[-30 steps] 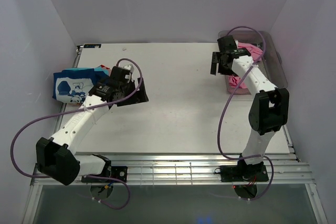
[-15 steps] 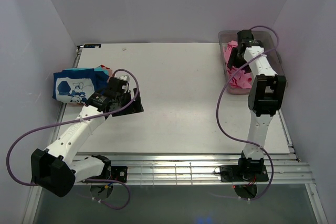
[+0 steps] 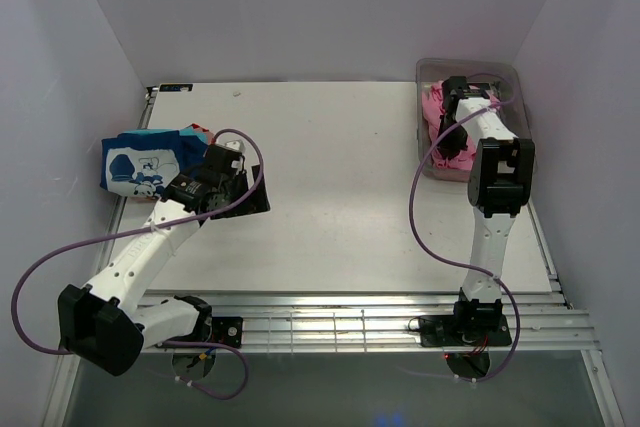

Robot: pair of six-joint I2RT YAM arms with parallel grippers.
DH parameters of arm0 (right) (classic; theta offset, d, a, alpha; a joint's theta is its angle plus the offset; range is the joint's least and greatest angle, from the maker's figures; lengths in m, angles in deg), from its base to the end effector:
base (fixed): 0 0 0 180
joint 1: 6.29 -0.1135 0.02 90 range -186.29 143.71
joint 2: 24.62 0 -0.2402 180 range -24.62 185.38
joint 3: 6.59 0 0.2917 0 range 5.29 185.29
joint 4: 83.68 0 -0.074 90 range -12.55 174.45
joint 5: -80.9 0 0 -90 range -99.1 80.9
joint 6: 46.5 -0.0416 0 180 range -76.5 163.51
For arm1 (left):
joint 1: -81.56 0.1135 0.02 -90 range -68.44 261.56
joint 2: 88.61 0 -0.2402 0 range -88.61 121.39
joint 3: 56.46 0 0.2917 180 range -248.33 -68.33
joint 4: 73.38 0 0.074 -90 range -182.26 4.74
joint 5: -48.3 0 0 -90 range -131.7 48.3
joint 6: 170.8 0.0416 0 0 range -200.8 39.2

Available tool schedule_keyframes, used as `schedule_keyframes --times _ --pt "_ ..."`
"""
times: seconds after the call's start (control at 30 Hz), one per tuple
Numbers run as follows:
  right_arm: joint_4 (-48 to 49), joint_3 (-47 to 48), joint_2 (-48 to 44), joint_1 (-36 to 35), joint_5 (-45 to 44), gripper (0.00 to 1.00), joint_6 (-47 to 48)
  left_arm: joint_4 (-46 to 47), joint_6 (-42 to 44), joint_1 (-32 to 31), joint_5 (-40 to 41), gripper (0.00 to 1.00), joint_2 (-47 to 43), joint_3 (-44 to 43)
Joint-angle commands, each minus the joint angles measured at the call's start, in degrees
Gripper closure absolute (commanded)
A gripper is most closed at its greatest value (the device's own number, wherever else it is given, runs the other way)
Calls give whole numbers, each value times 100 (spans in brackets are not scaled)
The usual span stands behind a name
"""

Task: Fold and stack the t-shirts
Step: Grab crumpled tshirt from bin with the right arm, then move the tshirt to the center of the board

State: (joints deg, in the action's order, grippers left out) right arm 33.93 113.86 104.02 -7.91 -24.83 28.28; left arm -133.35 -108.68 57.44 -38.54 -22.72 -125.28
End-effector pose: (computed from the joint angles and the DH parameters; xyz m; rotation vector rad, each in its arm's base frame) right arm 0.4968 0.0028 0.1520 0.3904 2.7245 -0.3071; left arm 0.2529 -0.1107 0.2507 -0.1060 2.5858 -0.2714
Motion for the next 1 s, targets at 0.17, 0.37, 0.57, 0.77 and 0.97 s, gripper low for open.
schedule_keyframes --times 0.17,0.37,0.57,0.77,0.97 --pt "-335 793 -1032 -171 253 92 212 -112 72 4 150 2 -331 -45" --pt "-407 2088 -2043 -672 1435 92 160 72 -95 4 -78 2 -234 105" --pt "156 2071 -2958 -1050 3108 92 -340 116 -60 4 -158 2 -225 123" --pt "623 1704 -3380 -1199 4867 92 -824 116 -95 4 62 2 -419 131" --pt "385 130 -3820 -1840 4561 92 -491 160 -349 4 159 2 -647 149"
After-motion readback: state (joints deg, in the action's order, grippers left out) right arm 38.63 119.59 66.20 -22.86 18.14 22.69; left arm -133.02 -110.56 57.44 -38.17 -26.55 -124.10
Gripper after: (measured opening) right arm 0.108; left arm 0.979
